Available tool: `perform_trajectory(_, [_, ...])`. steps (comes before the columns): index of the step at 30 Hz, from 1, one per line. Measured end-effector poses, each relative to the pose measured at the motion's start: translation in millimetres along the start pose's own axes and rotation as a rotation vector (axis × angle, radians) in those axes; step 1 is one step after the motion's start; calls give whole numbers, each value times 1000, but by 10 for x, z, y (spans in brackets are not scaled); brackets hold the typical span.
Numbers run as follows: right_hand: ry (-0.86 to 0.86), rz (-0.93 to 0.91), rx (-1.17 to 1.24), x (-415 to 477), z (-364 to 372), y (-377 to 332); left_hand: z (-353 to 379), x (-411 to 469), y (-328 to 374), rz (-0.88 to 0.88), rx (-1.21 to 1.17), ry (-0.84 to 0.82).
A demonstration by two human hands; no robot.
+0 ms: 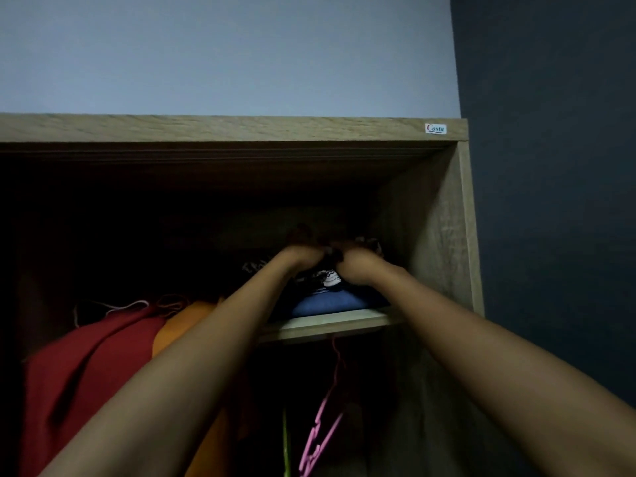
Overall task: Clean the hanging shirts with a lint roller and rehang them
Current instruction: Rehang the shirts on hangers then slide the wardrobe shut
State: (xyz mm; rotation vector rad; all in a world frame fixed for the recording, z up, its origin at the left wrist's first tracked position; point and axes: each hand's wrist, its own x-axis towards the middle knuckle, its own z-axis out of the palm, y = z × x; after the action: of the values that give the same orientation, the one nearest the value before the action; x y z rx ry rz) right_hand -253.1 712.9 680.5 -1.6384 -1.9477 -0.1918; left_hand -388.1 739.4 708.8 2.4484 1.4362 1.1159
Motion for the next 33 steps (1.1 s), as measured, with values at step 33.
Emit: perform_trajectory(33, [314,-276,428,-596,485,-1121,-784,-1440,-1045,-476,442,123])
